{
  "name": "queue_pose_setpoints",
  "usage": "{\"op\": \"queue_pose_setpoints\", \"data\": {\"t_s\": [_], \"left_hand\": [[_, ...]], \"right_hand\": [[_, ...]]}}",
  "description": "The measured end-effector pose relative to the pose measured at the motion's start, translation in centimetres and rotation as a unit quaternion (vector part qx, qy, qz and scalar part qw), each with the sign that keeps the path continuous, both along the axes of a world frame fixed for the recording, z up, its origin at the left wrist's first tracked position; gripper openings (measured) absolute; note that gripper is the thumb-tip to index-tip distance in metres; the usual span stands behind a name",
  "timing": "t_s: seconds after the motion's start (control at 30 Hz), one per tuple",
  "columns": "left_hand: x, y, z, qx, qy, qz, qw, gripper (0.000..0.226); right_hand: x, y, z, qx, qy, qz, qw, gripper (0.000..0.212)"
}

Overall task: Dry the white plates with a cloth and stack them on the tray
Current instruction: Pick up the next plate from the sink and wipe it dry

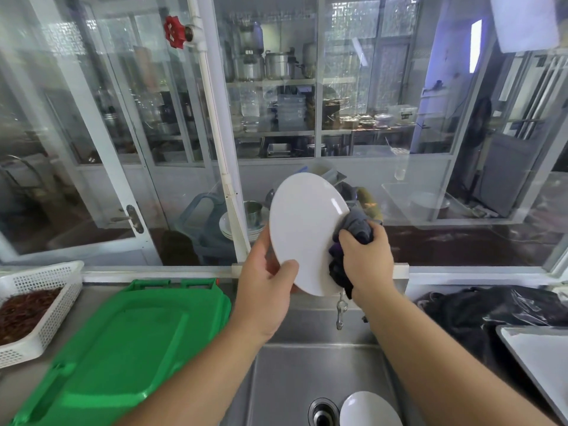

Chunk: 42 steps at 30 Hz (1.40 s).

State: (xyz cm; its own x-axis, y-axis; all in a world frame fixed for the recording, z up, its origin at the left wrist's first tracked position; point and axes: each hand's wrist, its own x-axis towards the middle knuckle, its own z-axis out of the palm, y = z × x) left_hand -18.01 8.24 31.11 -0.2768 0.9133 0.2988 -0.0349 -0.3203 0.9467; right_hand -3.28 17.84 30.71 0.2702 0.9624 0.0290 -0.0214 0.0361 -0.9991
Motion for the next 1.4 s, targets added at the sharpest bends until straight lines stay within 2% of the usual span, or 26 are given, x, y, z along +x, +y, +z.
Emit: {"op": "queue_pose_setpoints", "data": {"t_s": [0.13,0.23,0.37,0.47,0.6,0.7,0.9,1.03,1.17,1.3,1.4], "left_hand": [[0.9,0.0,-0.5,-0.002,-0.019,0.022,1.0,0.072],[1.2,0.1,-0.5,0.0,-0.033,0.024,0.999,0.074],[0.7,0.0,0.2,-0.015,-0.072,-0.035,0.997,0.075],[-1.4,0.1,1.4,-0.056,-0.118,-0.054,0.99,0.06],[-4.3,0.4,2.5,-0.097,-0.102,-0.095,0.986,0.053],[-4.9,0.4,2.3,-0.103,-0.073,-0.115,0.985,0.067],[-3.5,0.1,1.4,-0.061,-0.088,-0.124,0.987,0.067],[-2.7,0.2,1.5,-0.049,-0.121,-0.078,0.988,0.07],[-2.3,0.5,1.6,-0.04,-0.13,-0.045,0.99,0.075],[-1.6,0.3,1.3,-0.047,-0.112,-0.029,0.992,0.076],[-0.8,-0.3,1.1,-0.061,-0.092,-0.044,0.993,0.069]], "right_hand": [[-1.3,-1.0,-1.5,-0.04,0.075,0.011,0.996,0.041],[-1.2,-1.0,-1.2,-0.027,0.079,0.011,0.996,0.04],[0.1,-0.1,0.4,0.019,-0.002,0.022,1.0,0.042],[1.6,0.4,1.8,0.062,-0.096,0.034,0.993,0.05],[3.4,1.2,3.3,0.151,-0.231,0.056,0.96,0.052],[3.8,1.5,4.1,0.208,-0.321,0.073,0.921,0.053],[3.5,0.9,3.9,0.221,-0.422,0.038,0.878,0.045],[3.1,-0.6,2.5,0.204,-0.493,0.011,0.846,0.041],[2.3,-3.0,0.7,0.187,-0.513,0.056,0.836,0.036],[1.1,-5.7,-0.2,0.26,-0.478,0.153,0.825,0.026],[0.7,-5.9,1.3,0.317,-0.474,0.205,0.796,0.029]]}}
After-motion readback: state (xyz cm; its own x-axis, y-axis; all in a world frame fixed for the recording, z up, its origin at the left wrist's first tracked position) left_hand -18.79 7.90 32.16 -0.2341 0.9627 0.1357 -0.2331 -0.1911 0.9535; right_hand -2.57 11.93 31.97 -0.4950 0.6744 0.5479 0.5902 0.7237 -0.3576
